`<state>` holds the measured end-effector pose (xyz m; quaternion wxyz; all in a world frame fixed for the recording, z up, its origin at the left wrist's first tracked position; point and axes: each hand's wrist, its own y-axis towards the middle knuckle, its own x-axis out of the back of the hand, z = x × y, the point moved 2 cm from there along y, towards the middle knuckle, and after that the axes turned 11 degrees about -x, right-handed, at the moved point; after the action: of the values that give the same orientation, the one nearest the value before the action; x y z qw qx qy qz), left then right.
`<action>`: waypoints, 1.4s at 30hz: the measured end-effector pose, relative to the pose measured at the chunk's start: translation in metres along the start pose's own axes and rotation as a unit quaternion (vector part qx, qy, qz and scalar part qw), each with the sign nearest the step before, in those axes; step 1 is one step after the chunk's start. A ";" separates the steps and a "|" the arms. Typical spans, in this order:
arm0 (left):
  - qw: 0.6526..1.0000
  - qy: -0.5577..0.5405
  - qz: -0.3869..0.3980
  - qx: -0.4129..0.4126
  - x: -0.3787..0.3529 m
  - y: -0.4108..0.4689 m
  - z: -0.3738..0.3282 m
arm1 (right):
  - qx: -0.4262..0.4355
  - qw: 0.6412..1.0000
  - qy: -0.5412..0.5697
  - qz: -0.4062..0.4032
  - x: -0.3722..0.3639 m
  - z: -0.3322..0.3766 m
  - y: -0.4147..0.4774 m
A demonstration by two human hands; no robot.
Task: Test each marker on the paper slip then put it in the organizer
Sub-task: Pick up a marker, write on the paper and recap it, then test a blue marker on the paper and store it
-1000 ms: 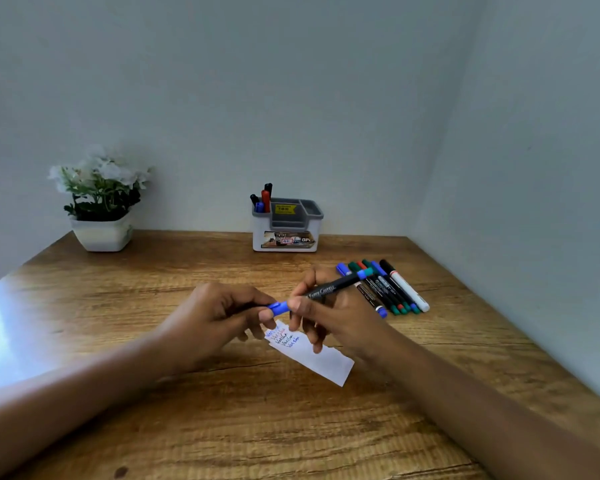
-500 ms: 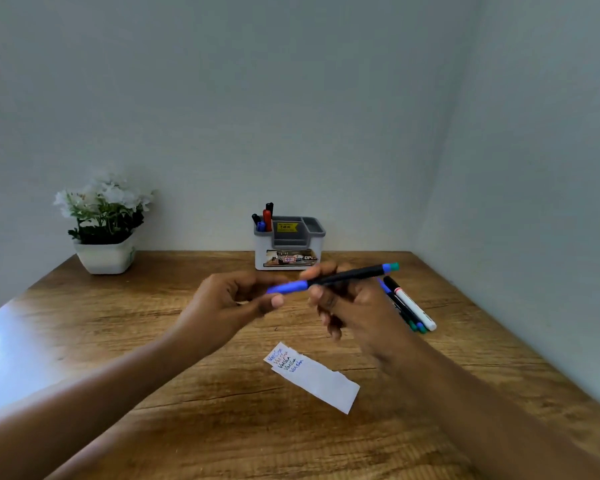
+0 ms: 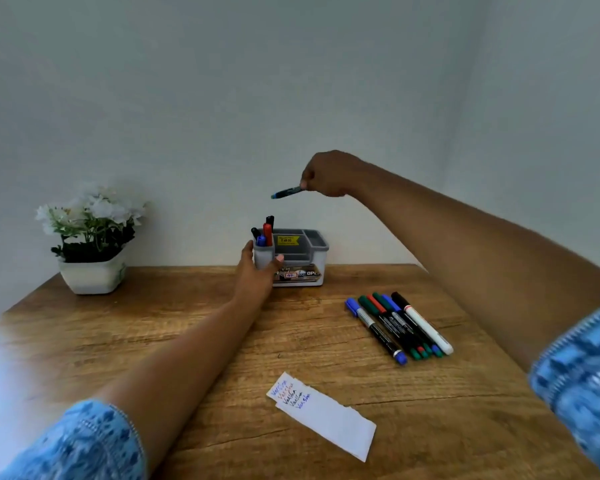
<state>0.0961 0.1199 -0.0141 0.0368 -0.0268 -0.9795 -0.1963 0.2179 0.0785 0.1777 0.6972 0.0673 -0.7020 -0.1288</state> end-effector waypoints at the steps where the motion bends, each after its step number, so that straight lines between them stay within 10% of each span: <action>1: 1.000 -0.003 -0.003 -0.004 -0.001 0.002 0.001 | 0.015 1.000 -0.013 0.021 -0.002 0.007 0.010; 16: 0.999 0.029 0.001 -0.029 0.000 0.015 0.014 | -0.006 0.984 0.087 0.157 -0.059 0.068 0.065; 25: 0.999 0.030 0.015 -0.020 0.003 0.002 0.000 | -0.027 0.987 0.160 -0.006 -0.028 0.014 -0.017; 34: 0.989 0.135 0.036 0.050 0.022 -0.039 -0.014 | -0.119 0.989 0.085 0.027 -0.073 -0.061 -0.140; 42: 0.872 0.422 0.248 -0.022 0.049 -0.104 -0.025 | -0.165 0.983 -0.045 0.062 -0.115 -0.074 -0.168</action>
<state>0.0421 0.0163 -0.0272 0.4934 -0.1847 -0.8275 -0.1944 0.2791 -0.0574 0.0207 0.6732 -0.0981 -0.7045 -0.2020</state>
